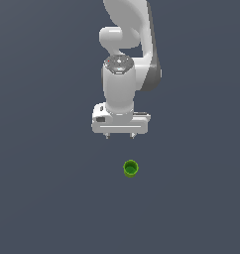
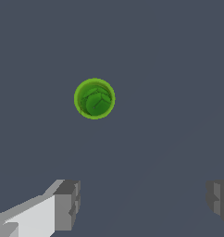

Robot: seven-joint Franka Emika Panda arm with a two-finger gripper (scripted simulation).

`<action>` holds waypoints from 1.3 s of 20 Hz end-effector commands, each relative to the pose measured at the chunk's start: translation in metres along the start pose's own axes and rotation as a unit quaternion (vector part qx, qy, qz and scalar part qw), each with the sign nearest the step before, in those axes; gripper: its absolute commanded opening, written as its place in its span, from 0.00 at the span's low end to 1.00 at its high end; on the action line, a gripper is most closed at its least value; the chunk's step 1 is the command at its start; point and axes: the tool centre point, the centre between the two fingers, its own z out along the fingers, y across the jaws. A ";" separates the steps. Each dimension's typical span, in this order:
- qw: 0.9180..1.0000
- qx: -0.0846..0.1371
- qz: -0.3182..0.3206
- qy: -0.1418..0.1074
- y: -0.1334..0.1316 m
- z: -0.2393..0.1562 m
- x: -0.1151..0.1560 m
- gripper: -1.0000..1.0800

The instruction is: Pick up the object and move it to a goal position.

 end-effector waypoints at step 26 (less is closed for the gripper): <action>0.995 0.008 -0.097 -0.008 -0.035 0.017 0.014 0.96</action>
